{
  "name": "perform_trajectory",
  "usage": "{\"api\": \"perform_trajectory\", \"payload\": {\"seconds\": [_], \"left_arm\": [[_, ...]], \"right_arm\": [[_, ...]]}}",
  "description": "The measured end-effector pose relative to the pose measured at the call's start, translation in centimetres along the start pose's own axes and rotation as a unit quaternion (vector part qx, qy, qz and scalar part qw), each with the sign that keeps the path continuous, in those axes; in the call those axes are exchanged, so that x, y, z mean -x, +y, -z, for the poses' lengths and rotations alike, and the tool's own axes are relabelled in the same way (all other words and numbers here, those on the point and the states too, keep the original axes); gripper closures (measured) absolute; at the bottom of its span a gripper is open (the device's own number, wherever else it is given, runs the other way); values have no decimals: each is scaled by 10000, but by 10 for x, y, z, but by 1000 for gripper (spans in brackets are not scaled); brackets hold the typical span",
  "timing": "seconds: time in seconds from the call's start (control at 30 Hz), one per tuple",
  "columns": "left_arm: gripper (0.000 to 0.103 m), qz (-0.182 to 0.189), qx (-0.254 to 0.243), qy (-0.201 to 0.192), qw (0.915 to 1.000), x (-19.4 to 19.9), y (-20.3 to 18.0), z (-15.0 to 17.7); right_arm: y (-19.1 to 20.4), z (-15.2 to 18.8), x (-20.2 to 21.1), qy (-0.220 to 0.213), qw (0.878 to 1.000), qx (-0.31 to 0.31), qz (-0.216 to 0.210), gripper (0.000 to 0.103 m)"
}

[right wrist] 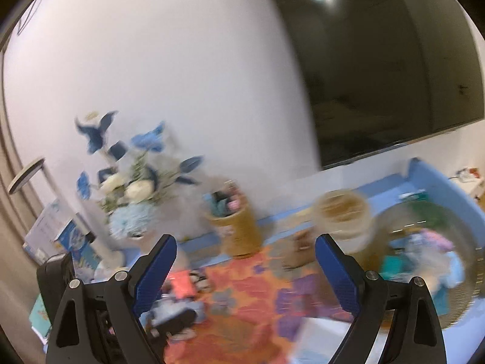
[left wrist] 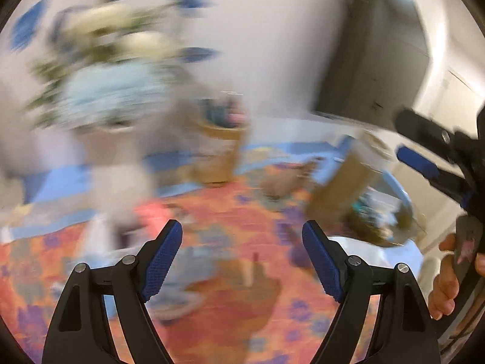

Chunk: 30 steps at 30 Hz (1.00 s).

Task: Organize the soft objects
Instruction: 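Move both tools back to the table, then grasp the checked bow with the left tool while the right tool grasps the pink bag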

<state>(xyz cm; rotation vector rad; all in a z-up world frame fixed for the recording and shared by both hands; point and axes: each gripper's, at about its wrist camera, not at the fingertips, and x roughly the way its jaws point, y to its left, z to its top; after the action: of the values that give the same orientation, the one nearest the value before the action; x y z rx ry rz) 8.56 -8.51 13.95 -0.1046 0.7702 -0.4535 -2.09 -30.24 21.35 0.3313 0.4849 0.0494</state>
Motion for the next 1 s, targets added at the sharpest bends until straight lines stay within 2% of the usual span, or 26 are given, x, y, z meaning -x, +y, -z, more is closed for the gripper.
{"api": "perform_trajectory", "payload": {"seconds": [0.23, 0.37, 0.5, 0.63, 0.77, 0.8, 0.87, 0.93, 1.0], "left_arm": [[23, -1025, 540, -58, 9932, 23, 118, 23], [23, -1212, 869, 131, 9887, 18, 169, 45], [23, -1309, 1009, 365, 9856, 5, 199, 67], [23, -1183, 896, 488, 9877, -5, 209, 81], [22, -907, 551, 558, 9928, -21, 199, 90], [19, -959, 398, 516, 9933, -25, 194, 91], [5, -1105, 56, 646, 9918, -34, 185, 94], [1, -1350, -216, 836, 9871, -44, 176, 94], [0, -1520, -373, 900, 9836, -48, 171, 93]], "right_arm": [[55, 38, -84, 553, 9969, -78, -556, 8], [78, 69, -138, 963, 9926, -118, -732, 8], [88, 92, -178, 1239, 9889, -256, -776, 8], [93, 105, -201, 1299, 9885, -307, -708, 8], [97, 115, -218, 1312, 9883, -294, -713, 8], [98, 117, -220, 1316, 9882, -294, -726, 8], [100, 124, -227, 1321, 9883, -232, -733, 8], [101, 135, -233, 1257, 9904, 2, -573, 5], [95, 141, -245, 1574, 9860, -151, -530, 4]]}}
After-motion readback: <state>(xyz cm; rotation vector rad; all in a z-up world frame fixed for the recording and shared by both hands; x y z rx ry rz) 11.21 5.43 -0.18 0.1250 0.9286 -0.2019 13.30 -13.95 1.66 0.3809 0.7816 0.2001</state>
